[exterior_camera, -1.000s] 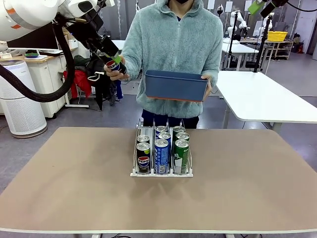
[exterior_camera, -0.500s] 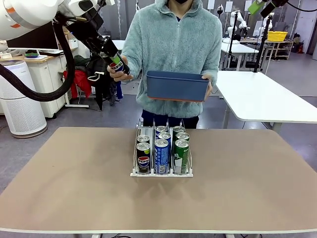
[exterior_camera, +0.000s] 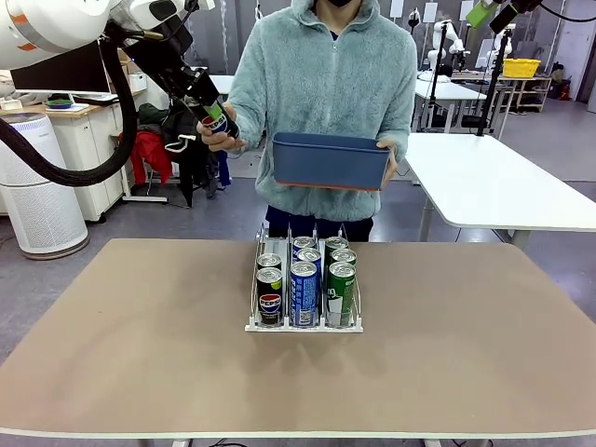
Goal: Fill the beverage cans into the dispenser.
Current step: Pick up the Pepsi coke handed by the human, then place the picked Pepsi coke in the line of the Automatic Can Dispenser with the same cans.
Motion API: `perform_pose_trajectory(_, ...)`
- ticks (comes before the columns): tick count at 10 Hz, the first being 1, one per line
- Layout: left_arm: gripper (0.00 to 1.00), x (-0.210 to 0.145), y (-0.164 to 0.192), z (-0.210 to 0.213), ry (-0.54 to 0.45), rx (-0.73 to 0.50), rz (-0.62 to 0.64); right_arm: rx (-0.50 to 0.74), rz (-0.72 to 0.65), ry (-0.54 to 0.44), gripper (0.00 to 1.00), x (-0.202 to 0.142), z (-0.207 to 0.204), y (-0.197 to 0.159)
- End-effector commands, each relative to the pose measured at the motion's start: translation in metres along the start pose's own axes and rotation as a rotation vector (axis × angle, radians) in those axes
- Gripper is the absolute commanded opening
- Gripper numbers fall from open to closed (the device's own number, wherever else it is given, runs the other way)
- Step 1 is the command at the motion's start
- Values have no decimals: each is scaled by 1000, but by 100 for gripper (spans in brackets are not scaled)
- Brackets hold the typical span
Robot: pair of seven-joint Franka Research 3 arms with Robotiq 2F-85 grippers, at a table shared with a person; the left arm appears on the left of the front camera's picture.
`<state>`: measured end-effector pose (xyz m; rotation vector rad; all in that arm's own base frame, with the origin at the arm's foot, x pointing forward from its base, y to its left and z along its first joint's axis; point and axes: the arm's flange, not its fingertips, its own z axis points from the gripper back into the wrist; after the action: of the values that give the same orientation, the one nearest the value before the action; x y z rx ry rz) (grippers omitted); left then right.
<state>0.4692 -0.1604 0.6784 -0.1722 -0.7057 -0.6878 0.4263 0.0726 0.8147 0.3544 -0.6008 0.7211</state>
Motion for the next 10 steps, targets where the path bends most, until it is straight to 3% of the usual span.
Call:
perform_pose_trajectory(1, 0, -1, -2, 2, 2, -5, -1, 8, 4, -2, 100, -2, 0, 2)
perform_pose_trajectory(10, 1, 0, 0, 0, 1, 0, -1, 8, 4, -2, 100, -2, 0, 2)
